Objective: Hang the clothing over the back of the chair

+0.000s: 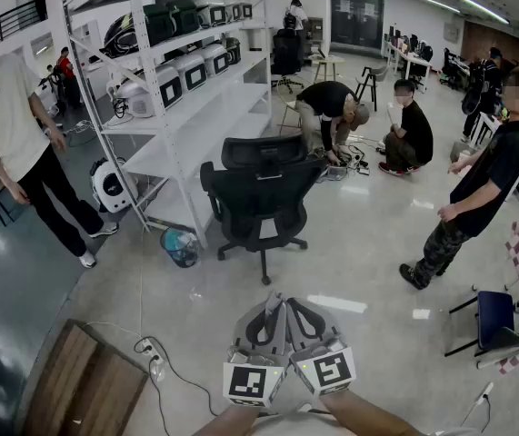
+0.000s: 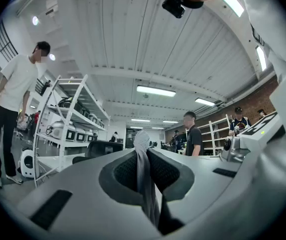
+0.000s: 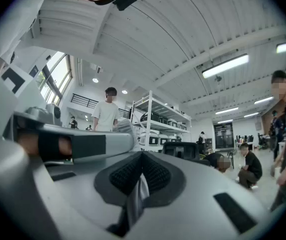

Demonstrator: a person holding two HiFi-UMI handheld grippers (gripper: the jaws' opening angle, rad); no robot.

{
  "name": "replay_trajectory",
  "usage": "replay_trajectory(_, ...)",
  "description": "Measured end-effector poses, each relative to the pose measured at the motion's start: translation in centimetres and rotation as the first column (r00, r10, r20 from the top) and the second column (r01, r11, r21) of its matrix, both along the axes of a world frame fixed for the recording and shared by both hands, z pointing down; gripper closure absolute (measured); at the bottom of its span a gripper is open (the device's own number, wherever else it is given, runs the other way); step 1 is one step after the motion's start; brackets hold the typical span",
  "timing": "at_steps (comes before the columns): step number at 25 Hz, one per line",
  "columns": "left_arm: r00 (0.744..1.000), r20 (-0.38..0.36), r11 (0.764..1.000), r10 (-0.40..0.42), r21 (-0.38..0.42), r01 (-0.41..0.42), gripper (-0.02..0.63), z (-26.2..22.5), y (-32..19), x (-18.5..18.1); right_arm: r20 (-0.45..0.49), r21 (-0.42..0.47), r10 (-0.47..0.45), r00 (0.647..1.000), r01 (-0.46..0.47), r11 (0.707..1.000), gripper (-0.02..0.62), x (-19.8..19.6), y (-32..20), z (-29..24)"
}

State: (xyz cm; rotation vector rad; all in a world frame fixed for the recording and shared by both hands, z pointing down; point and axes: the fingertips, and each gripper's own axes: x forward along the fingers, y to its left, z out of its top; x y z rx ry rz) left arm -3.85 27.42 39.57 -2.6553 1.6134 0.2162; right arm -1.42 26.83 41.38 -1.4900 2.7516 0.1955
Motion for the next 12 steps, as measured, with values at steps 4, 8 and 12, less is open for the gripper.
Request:
replay_trajectory(4,1.000,0.002,1.000,0.001,0.003,-0.001,0.577,0.0,-0.1,-0.4,-0.007,0.008,0.016,1.000,-0.016,1.000,0.580,0.0,-0.1,-0.2)
replay_trajectory(8,1.000,0.002,1.000,0.004,-0.019,-0.004,0.577,0.7,-0.1,-0.9,-0.002,0.025,0.023,1.000,-0.023,0.999,0.580,-0.2,-0.2,-0.8)
replay_trajectory(12,1.000,-0.014,1.000,0.007,-0.021,-0.007,0.577,0.4,-0.1,-1.3,-0.004,-0.001,0.030,1.000,-0.030,1.000,0.580,-0.3,-0.2,-0.5)
